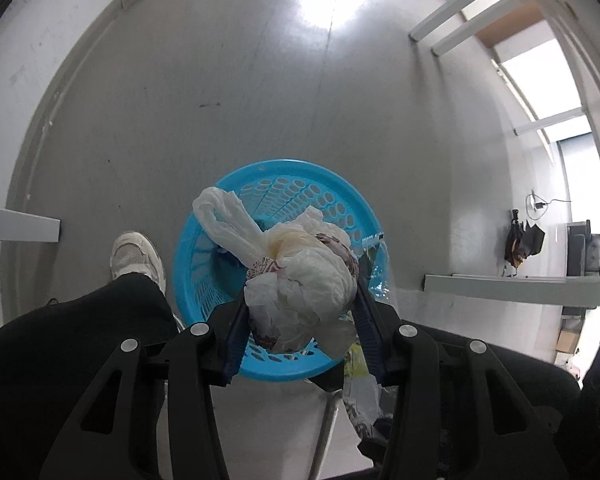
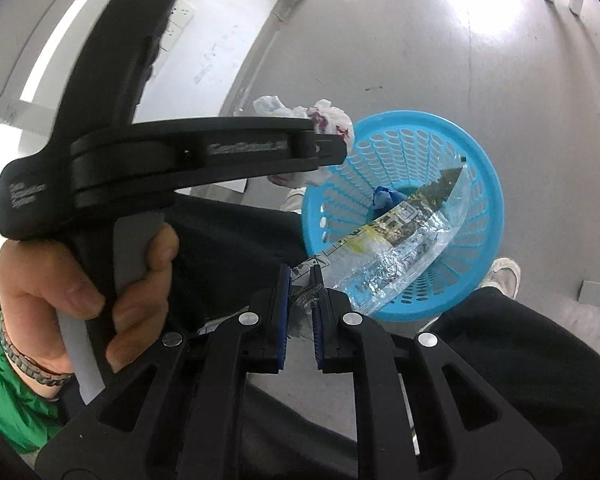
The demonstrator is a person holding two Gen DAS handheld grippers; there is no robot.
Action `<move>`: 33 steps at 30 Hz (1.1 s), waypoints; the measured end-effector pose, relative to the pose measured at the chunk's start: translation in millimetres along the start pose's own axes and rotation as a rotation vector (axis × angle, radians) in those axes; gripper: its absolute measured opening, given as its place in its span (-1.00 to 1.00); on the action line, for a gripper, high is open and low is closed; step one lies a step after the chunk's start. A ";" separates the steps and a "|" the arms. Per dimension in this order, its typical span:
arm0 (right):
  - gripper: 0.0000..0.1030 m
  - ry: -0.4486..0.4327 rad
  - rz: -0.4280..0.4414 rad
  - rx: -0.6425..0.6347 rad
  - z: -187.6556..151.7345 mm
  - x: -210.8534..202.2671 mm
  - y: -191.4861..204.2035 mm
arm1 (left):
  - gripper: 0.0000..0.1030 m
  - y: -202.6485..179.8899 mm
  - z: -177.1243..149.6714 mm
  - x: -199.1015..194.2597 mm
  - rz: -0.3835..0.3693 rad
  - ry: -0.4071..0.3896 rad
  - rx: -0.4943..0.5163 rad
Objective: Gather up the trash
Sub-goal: 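Open both grippers to drop the white bag and wrapper into the wastebasket, then raise both grippers back toward the remaining trash on the table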
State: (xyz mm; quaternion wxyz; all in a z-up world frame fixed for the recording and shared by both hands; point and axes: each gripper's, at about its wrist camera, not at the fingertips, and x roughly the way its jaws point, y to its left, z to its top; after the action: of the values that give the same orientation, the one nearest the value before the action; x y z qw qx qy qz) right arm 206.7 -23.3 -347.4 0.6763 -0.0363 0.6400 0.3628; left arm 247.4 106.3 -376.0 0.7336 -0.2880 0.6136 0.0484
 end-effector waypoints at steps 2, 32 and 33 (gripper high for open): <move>-0.82 0.008 0.000 0.008 4.4 2.4 -3.5 | -0.09 2.2 3.1 6.5 0.002 0.013 -0.011; -0.13 -0.048 -0.135 -0.033 0.6 -12.3 2.4 | 0.44 10.8 -5.3 -11.9 -0.005 -0.033 -0.045; -0.10 -0.054 -0.145 -0.041 -0.4 -12.4 3.5 | 0.44 11.5 -6.7 -15.9 -0.006 -0.041 -0.045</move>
State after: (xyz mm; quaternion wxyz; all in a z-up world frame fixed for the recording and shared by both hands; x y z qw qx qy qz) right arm 205.5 -26.5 -335.0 0.7169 -0.0866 0.6098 0.3268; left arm 232.8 117.1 -366.0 0.7394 -0.3055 0.5964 0.0658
